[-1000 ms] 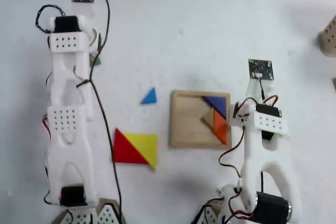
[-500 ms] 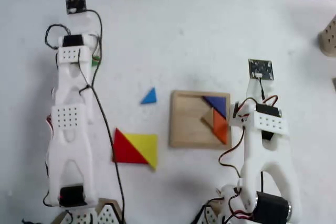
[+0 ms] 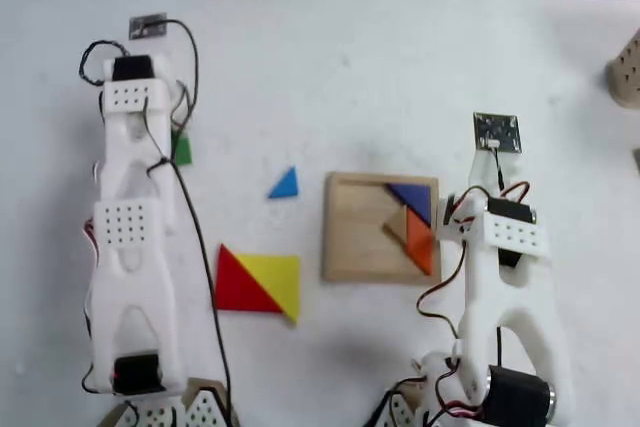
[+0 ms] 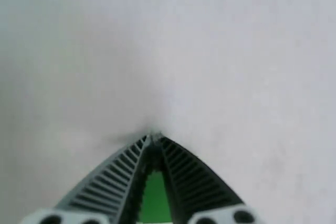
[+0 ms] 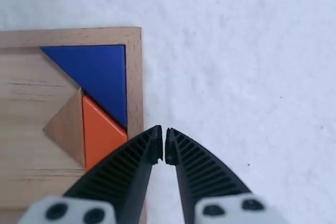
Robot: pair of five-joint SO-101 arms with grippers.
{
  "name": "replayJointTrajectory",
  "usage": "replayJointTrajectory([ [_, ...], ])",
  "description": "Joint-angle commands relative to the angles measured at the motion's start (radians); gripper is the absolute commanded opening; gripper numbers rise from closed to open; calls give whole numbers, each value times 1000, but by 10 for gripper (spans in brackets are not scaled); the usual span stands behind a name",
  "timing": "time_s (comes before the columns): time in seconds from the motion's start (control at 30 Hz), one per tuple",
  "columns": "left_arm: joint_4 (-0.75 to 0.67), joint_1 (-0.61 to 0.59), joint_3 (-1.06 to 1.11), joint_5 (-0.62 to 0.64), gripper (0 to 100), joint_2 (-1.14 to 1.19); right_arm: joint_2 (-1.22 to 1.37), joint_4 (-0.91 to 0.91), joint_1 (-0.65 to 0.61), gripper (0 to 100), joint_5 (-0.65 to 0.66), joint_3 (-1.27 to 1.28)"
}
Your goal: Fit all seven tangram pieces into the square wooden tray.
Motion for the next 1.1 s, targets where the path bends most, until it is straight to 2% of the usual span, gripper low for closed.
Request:
replayJointTrajectory([
  [0.0, 124, 16, -5, 12, 21, -58, -36, -19, -8, 24, 8, -3],
  [0.43, 126, 10, 23, 20, 20, -147, -36, -19, -8, 24, 9, -3],
  [0.67, 97, 21, 356, 18, 20, -309, -36, -31, -16, 24, 9, -2],
  [0.9, -61, -30, 595, 18, 20, -521, -36, -33, -39, 24, 49, 12],
  [1.07, -215, -27, 901, 43, 20, -659, -36, -33, -39, 24, 52, 12],
])
